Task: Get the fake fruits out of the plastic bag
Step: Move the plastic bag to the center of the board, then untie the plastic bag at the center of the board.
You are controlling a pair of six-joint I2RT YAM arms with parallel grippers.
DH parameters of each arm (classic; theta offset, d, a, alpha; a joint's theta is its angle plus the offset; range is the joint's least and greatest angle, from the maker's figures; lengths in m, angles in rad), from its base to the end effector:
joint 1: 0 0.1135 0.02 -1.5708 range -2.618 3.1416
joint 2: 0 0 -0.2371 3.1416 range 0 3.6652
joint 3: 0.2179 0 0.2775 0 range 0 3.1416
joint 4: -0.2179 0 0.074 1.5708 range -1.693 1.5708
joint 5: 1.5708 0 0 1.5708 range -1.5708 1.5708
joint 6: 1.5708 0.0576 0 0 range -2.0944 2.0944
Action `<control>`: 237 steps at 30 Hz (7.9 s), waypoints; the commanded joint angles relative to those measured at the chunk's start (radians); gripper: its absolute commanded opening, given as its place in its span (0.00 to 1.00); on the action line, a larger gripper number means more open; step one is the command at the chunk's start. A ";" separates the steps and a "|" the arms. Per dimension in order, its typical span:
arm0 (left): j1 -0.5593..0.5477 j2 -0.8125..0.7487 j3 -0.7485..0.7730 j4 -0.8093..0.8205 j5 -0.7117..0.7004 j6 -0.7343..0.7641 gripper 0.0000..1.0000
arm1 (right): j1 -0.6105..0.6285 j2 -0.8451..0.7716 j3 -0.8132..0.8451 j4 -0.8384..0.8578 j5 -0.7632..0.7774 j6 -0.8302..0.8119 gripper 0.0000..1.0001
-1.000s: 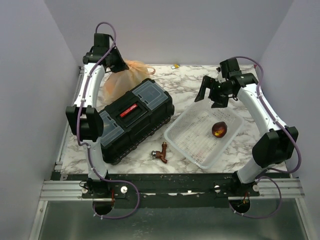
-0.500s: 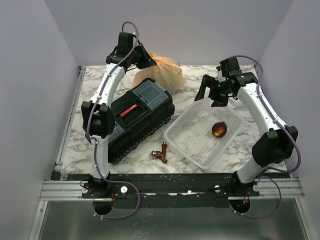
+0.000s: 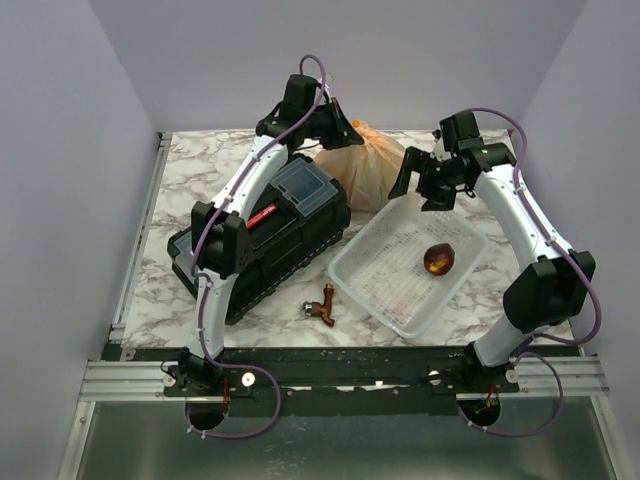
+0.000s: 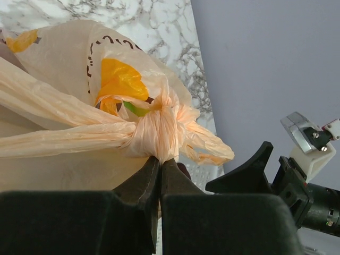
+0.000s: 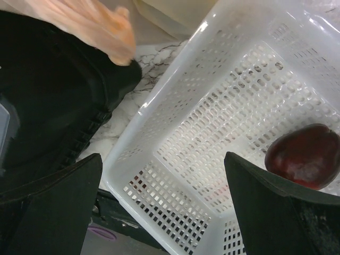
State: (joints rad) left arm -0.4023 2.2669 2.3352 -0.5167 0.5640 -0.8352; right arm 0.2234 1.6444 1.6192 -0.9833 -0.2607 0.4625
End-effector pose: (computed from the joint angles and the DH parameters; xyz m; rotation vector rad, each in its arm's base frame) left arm 0.4929 -0.2432 0.3206 -0.0804 2.2150 -1.3097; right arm 0.3662 0.0984 0.2934 0.2155 2.6317 0.5820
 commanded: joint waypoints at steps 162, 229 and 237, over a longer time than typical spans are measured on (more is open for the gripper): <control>-0.190 -0.224 -0.193 -0.359 -0.357 0.040 0.00 | -0.174 0.325 0.352 0.207 -0.081 0.085 0.02; -0.209 -0.301 -0.239 -0.380 -0.287 0.070 0.00 | -0.192 0.466 0.490 0.270 -0.196 0.380 0.01; -0.208 -0.218 -0.026 -0.402 -0.411 0.095 0.43 | -0.192 0.285 0.244 0.402 -0.336 0.276 0.01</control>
State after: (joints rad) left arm -0.6044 2.0312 2.2662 -0.9432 0.2340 -0.7467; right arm 0.0353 2.0277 1.9377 -0.6476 -0.4789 0.8093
